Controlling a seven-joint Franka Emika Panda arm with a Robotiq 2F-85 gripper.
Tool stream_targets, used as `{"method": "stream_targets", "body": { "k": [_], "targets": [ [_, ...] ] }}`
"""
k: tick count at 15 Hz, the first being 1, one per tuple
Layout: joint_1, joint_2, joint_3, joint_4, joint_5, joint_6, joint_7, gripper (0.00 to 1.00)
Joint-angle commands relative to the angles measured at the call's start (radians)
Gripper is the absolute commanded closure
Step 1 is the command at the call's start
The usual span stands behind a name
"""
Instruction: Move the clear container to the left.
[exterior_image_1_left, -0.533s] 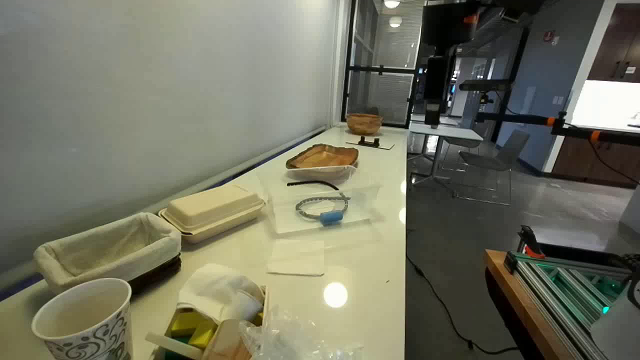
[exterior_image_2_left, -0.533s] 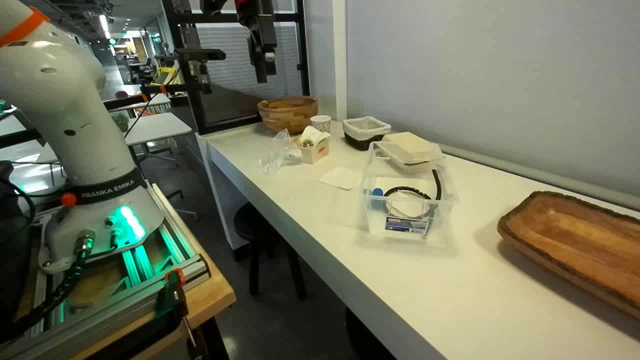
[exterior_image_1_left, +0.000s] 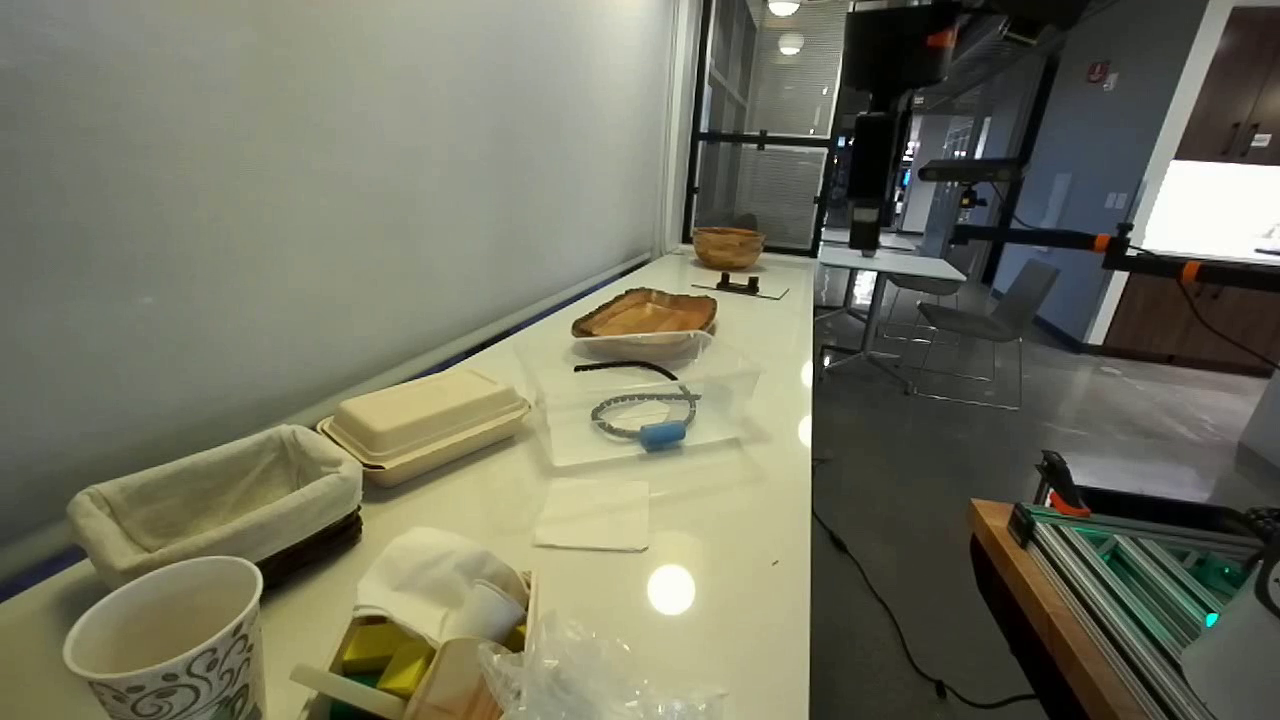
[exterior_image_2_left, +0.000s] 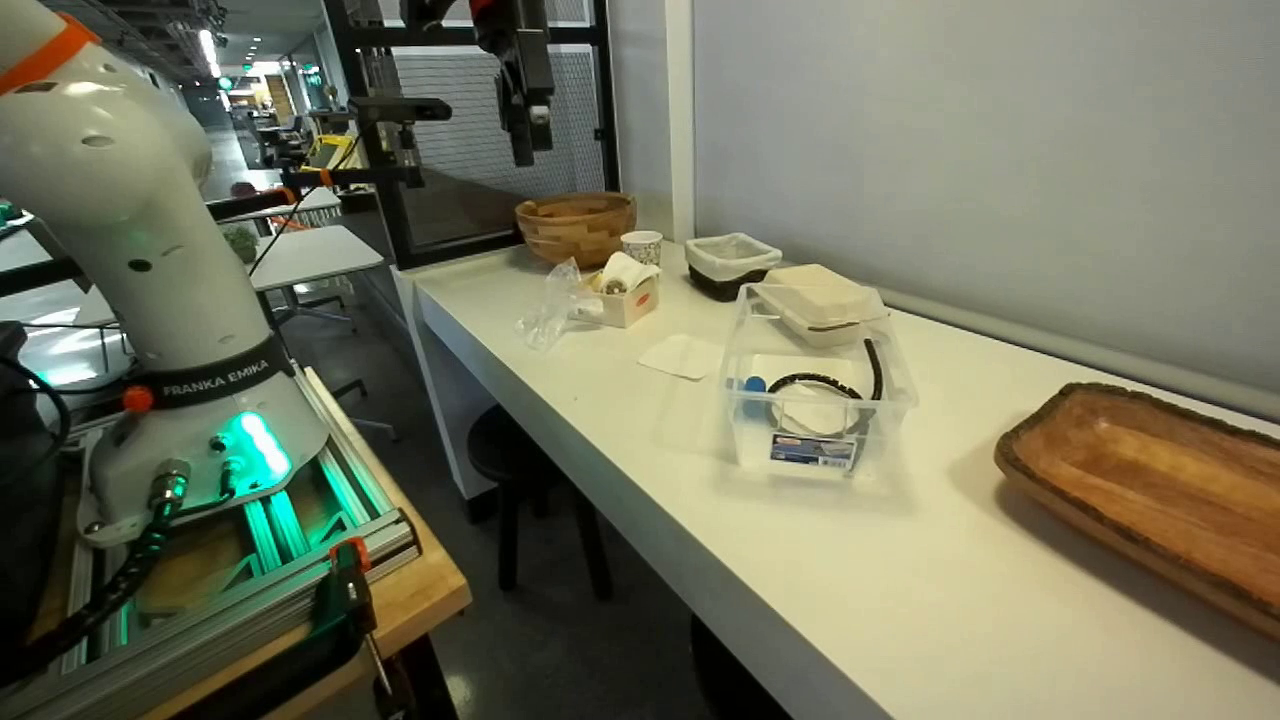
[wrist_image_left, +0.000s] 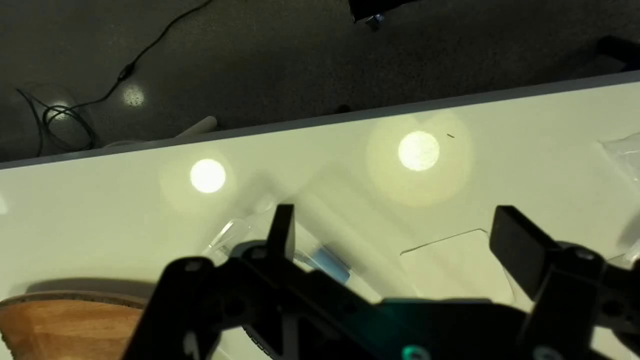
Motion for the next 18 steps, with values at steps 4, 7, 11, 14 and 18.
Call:
{"method": "stream_targets", "body": {
  "k": [4,7,11,14,18],
  "targets": [
    [-0.020,0.164,-0.079,0.094,0.036,0.146,0.132,0.00],
    [-0.014,0.278,-0.161,0.145,0.058,0.321,0.045,0.00],
    [0.064,0.438,-0.305,0.261,0.175,0.307,-0.302,0.00],
    [0.110,0.542,-0.372,0.347,0.315,0.281,-0.540,0.00],
    [0.043,0.489,-0.307,0.292,0.251,0.318,-0.438,0.00]
  ]
}}
